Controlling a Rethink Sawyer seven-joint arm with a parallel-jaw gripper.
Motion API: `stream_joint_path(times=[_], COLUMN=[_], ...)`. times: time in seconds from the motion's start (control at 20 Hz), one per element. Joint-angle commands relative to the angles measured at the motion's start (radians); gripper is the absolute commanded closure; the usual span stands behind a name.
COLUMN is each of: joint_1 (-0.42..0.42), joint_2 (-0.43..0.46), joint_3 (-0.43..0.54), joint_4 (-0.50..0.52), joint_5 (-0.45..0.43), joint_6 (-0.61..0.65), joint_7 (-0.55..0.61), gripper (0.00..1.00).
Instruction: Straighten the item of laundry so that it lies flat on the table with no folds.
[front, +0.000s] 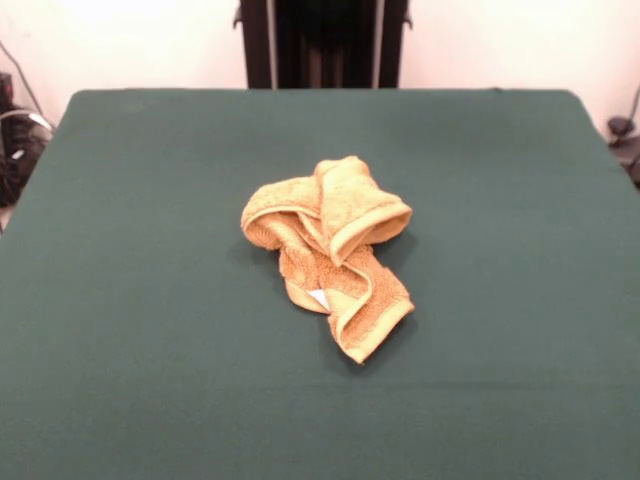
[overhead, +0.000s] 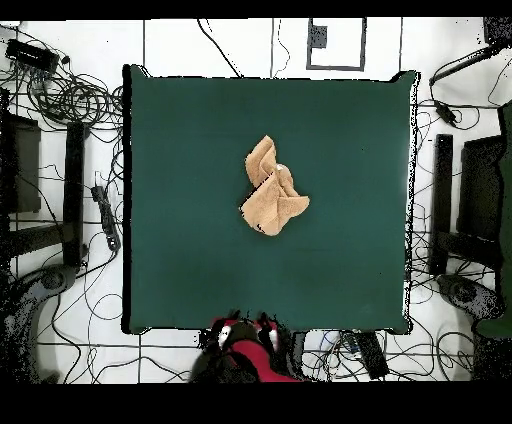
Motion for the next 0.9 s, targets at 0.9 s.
stream_joint_path(times=[0.9], joint_1=[0.049], joint_2=[0.855], joint_3=[-0.004], joint_4=[-0.135], joint_5=[-0.081], joint_6=[-0.598], joint_7=[0.25], gripper=[0.0])
